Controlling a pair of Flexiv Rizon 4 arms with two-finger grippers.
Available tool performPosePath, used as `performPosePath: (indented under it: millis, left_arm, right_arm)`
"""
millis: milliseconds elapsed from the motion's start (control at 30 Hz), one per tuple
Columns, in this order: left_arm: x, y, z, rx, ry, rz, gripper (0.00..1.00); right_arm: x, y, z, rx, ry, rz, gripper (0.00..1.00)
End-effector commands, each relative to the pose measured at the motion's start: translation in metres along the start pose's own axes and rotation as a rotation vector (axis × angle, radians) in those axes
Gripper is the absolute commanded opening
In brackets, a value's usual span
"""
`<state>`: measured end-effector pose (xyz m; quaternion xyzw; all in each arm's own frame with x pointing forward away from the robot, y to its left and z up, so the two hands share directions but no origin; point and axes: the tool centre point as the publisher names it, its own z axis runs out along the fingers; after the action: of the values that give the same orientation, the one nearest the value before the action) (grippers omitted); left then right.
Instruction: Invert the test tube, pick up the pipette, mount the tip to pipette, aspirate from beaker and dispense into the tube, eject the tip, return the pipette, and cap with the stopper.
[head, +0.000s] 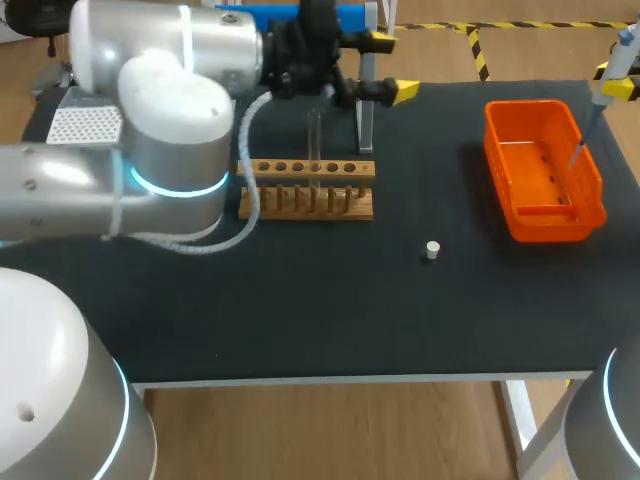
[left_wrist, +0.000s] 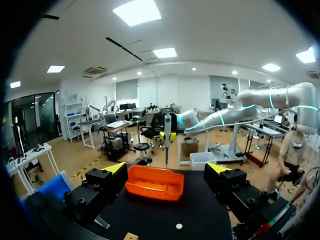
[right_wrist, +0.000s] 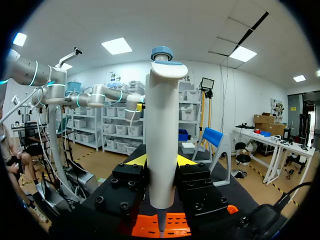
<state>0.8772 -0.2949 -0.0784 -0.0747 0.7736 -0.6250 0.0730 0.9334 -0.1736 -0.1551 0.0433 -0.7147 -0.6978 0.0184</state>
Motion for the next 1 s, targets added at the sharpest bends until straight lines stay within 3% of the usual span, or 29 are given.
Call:
performPosePath:
  millis: [33,333,733,833,1000]
  left_arm:
    - [-0.005,-0.016,0.076,-0.029,0.010,-0.005,1.00]
    - [-0.001,-0.045,0.131,-0.050,0.095,-0.008,1.00]
    - [-0.001,-0.045,0.131,-0.050,0.095,-0.008,1.00]
    - [-0.001,-0.045,0.131,-0.050,0.095,-0.008,0.00]
    - [-0.001,-0.045,0.131,-0.050,0.095,-0.008,0.00]
  right_arm:
    - [-0.001,0.000,-0.002,0.002,0.005,0.000,0.00]
    - [-0.001,0.000,-0.002,0.002,0.005,0.000,0.00]
    - [-0.001,0.000,-0.002,0.002,0.005,0.000,0.00]
    - [-0.001,0.000,-0.002,0.002,0.005,0.000,0.00]
    - [-0.001,0.000,-0.002,0.002,0.005,0.000,0.00]
